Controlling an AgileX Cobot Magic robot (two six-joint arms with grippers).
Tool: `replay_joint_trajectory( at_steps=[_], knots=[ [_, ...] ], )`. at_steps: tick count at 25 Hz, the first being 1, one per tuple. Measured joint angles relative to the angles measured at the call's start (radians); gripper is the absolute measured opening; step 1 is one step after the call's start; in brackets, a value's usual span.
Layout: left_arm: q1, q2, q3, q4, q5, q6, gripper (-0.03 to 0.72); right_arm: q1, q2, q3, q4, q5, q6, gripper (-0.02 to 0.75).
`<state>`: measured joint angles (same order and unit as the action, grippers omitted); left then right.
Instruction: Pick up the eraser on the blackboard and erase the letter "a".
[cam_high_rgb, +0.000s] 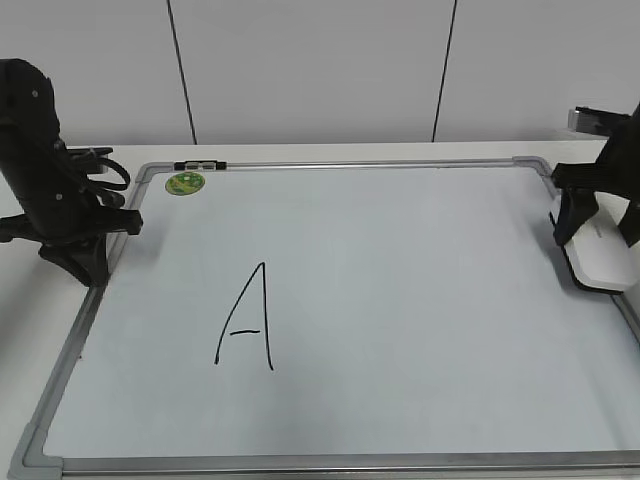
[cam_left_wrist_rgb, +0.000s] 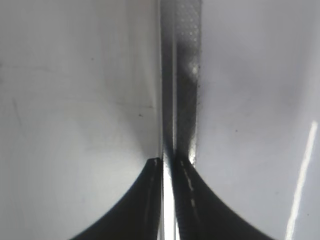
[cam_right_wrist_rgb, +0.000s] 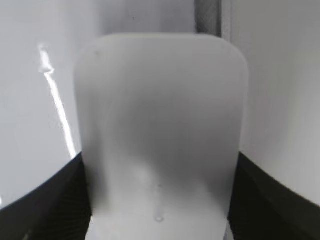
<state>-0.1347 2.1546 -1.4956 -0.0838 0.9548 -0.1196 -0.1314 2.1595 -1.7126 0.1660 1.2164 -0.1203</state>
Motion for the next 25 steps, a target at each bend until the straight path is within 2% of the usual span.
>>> replay_joint_trajectory(
  at_steps=[21, 25],
  knots=[
    [0.0, 0.0, 0.0, 0.0, 0.0, 0.0, 0.064, 0.0, 0.074, -0.056, 0.002, 0.0, -0.067, 0.528],
    [0.0, 0.0, 0.0, 0.0, 0.0, 0.0, 0.064, 0.0, 0.08, -0.056, 0.004, 0.0, -0.069, 0.554]
  ],
)
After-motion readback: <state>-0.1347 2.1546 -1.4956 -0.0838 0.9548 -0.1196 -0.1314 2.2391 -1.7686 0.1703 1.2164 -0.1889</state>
